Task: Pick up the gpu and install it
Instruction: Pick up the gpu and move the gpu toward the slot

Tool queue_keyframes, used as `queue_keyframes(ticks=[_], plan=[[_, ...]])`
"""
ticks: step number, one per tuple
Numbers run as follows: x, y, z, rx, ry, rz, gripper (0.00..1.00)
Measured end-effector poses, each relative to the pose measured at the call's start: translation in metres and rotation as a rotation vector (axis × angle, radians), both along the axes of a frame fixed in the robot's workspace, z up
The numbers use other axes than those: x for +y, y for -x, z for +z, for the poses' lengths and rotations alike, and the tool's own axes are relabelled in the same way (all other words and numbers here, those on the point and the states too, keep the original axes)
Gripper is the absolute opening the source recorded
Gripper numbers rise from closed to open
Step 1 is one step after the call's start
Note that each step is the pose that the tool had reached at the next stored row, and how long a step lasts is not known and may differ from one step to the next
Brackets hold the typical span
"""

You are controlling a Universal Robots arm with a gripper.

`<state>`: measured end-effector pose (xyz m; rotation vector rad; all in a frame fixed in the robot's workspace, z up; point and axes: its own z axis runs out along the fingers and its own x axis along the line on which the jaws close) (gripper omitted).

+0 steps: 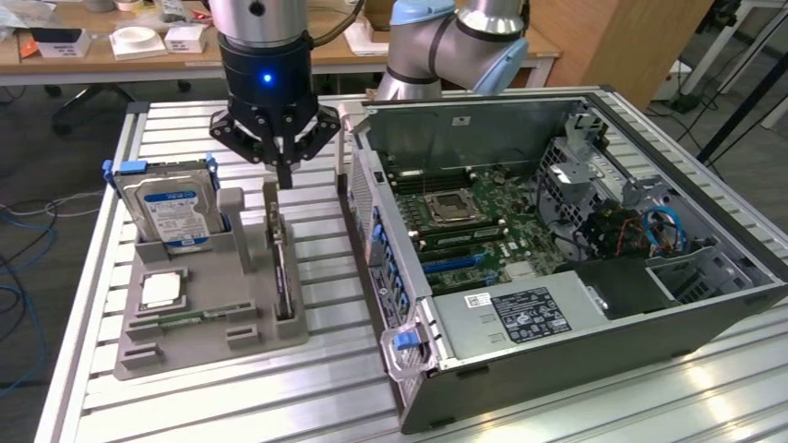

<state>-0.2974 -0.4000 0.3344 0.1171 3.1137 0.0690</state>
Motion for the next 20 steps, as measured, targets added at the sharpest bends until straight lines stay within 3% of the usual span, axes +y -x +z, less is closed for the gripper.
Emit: queue_keyframes(ticks=[20], plan=[[-0.0002, -0.011, -0.0066, 0.0000, 0.0000, 0.000, 0.11]])
